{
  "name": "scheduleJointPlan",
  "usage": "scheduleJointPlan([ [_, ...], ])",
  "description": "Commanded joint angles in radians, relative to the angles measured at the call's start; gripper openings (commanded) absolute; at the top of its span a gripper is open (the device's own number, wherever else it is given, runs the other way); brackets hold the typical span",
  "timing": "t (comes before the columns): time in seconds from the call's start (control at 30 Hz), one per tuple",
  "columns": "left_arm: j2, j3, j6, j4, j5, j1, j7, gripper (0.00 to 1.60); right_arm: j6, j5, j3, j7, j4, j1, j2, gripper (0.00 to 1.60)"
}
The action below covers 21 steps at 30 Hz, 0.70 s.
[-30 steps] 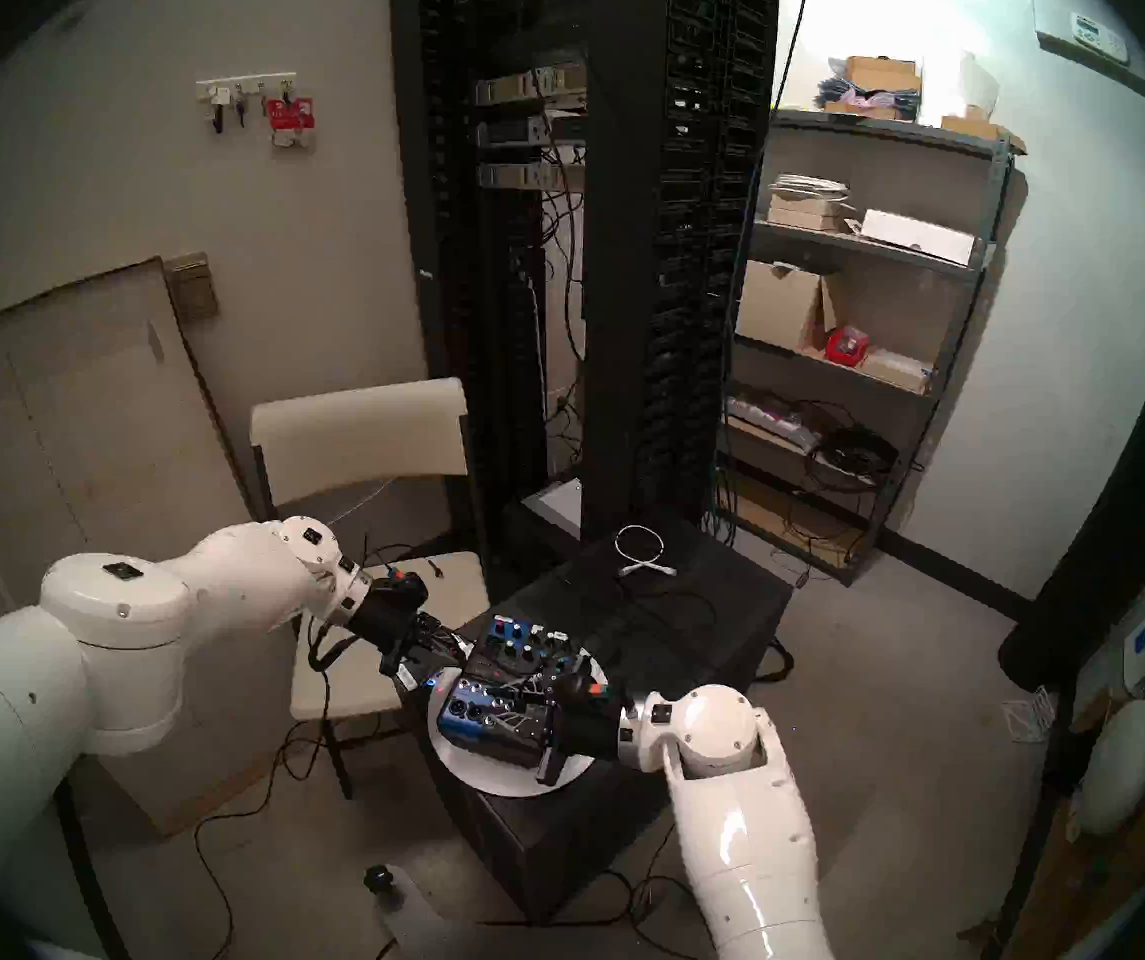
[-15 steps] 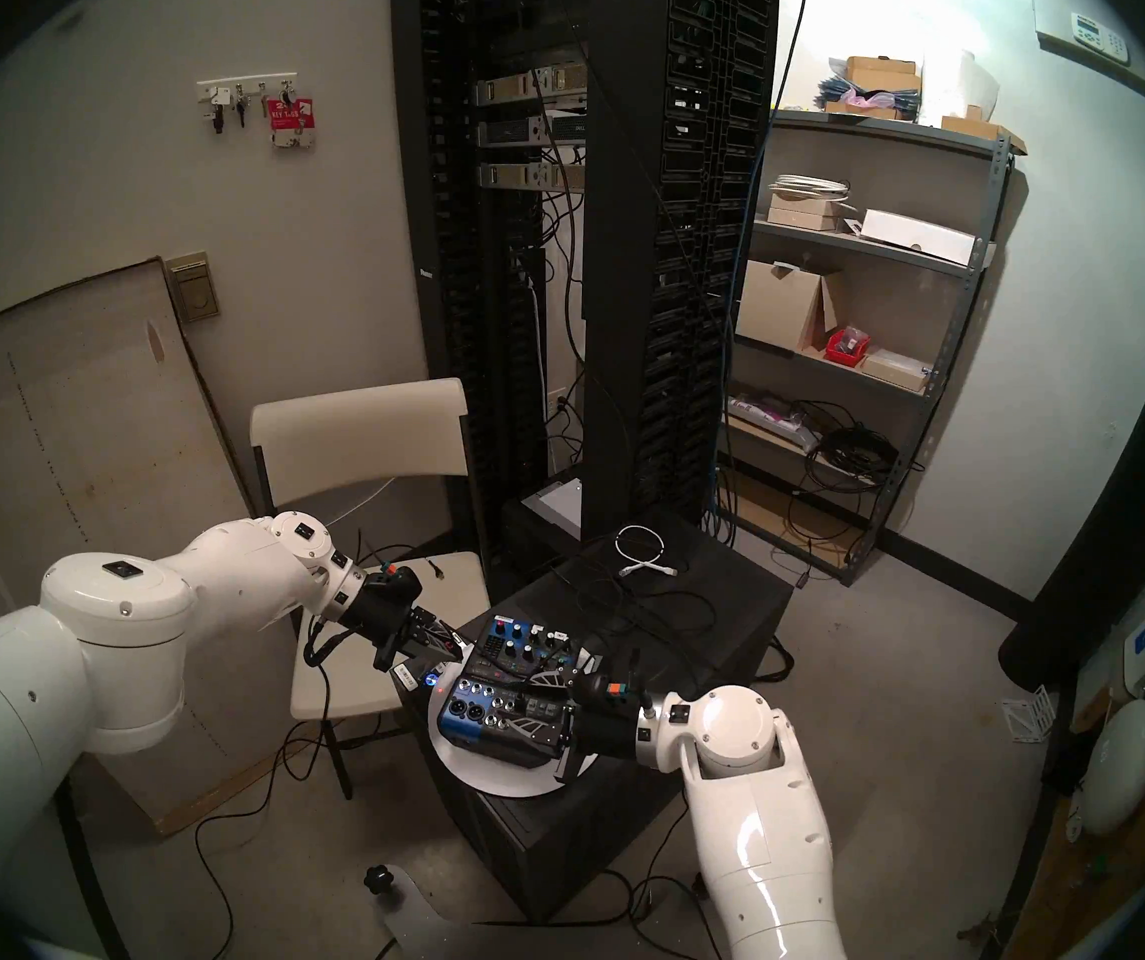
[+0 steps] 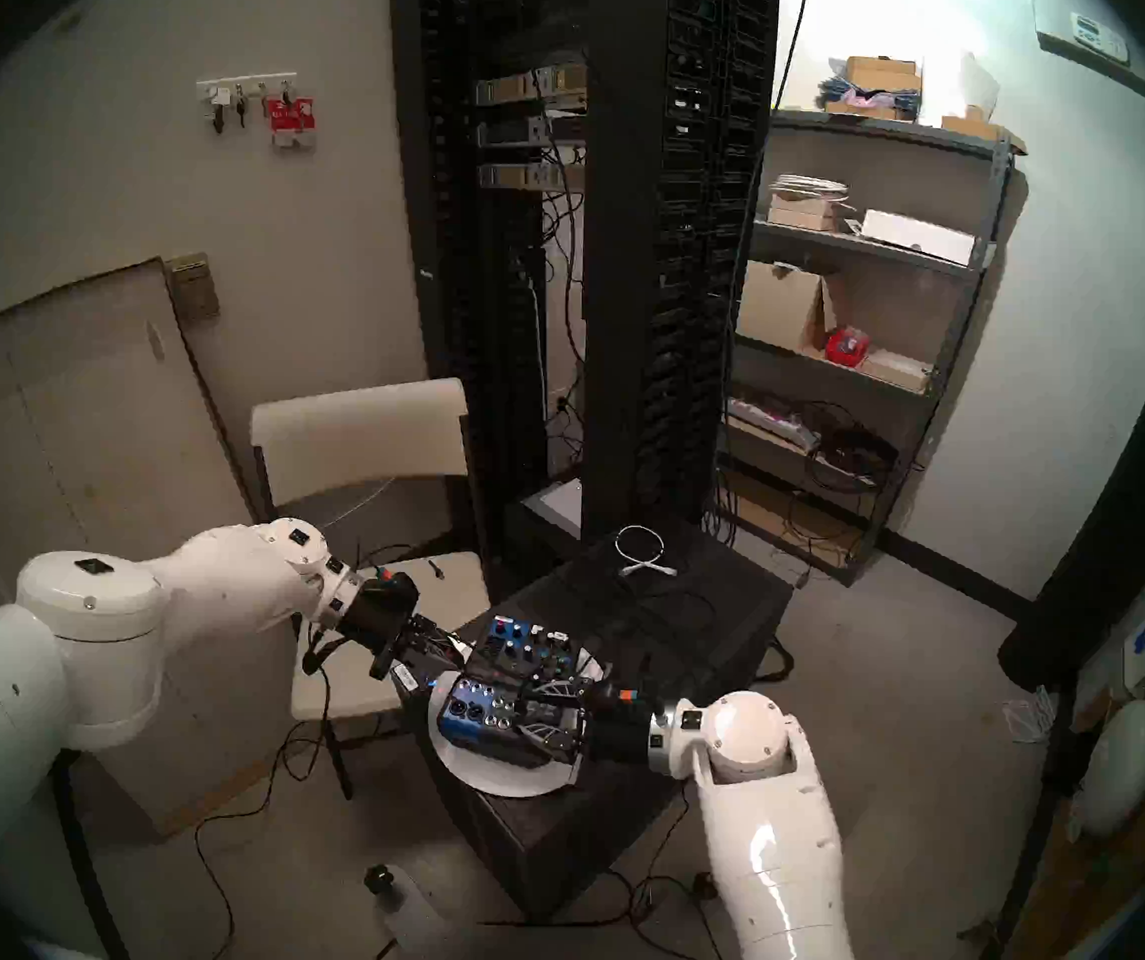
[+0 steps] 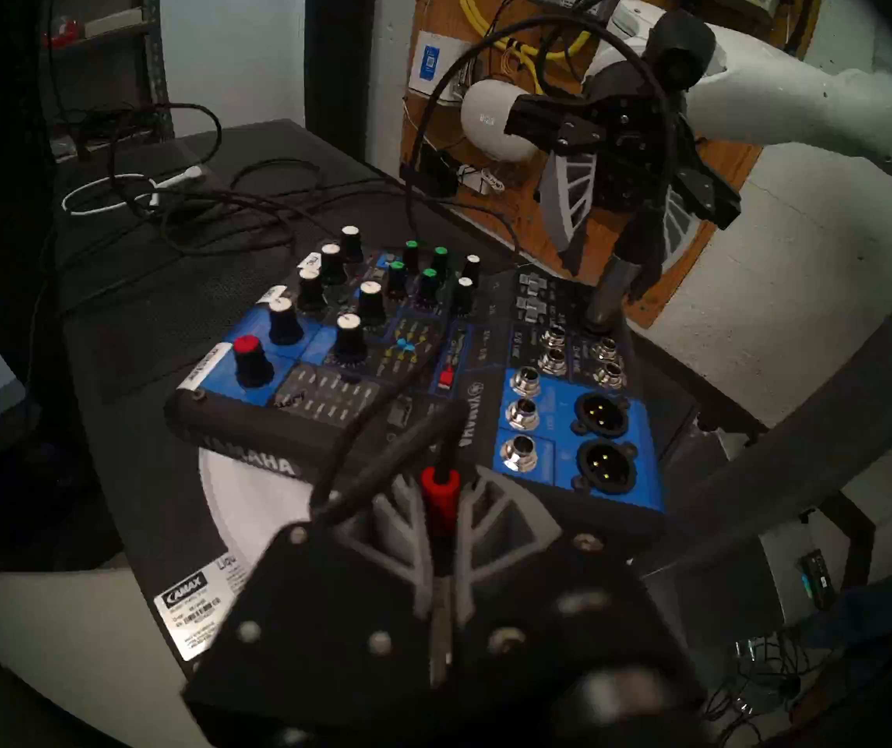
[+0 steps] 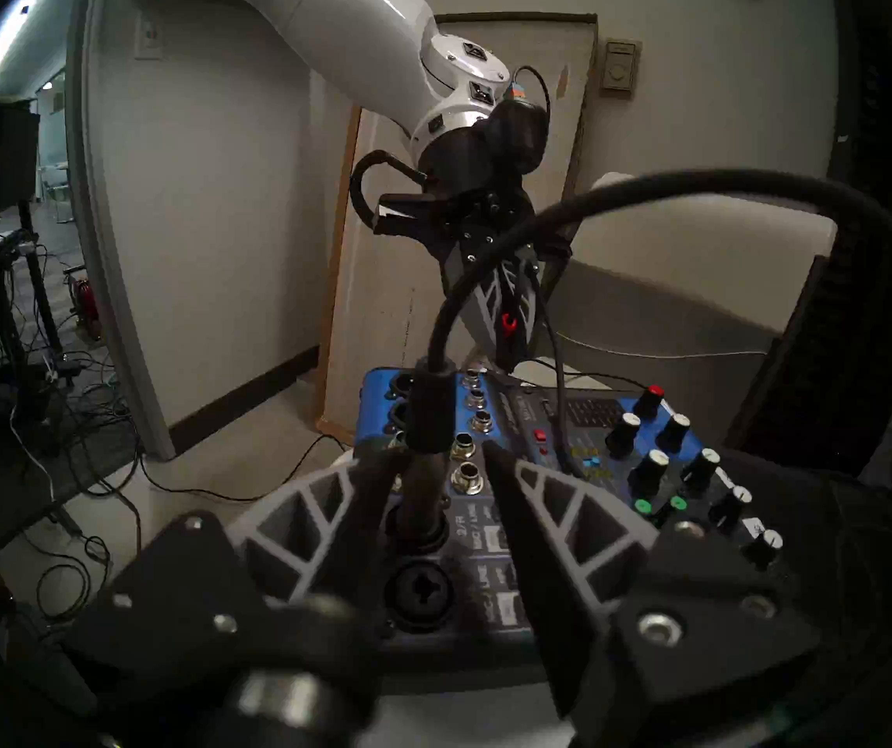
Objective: Insert aux cable
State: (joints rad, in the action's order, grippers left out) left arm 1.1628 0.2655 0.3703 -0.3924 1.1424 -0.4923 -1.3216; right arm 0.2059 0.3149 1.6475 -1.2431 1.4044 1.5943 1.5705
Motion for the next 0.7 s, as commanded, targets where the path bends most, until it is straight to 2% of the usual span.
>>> scheduleJointPlan([
  [0.0, -0.084, -0.016, 0.002, -0.075, 0.010, 0.053, -0.009, 0.00, 0.003, -0.004, -0.004, 0.000, 0.016, -0.003, 0.008, 0.87],
  [0.3, -0.156, -0.063, 0.022, -0.180, 0.040, 0.097, 0.005, 0.00, 0.003, 0.001, 0.000, -0.002, 0.016, 0.000, 0.009, 0.94],
  [0.47, -0.174, -0.096, 0.040, -0.255, 0.058, 0.107, 0.039, 0.00, 0.003, -0.001, 0.008, -0.001, 0.022, 0.000, 0.007, 0.93],
  [0.67, -0.183, -0.116, 0.012, -0.344, 0.077, 0.109, 0.083, 0.00, 0.003, -0.002, 0.027, 0.006, 0.025, -0.005, 0.003, 0.90],
])
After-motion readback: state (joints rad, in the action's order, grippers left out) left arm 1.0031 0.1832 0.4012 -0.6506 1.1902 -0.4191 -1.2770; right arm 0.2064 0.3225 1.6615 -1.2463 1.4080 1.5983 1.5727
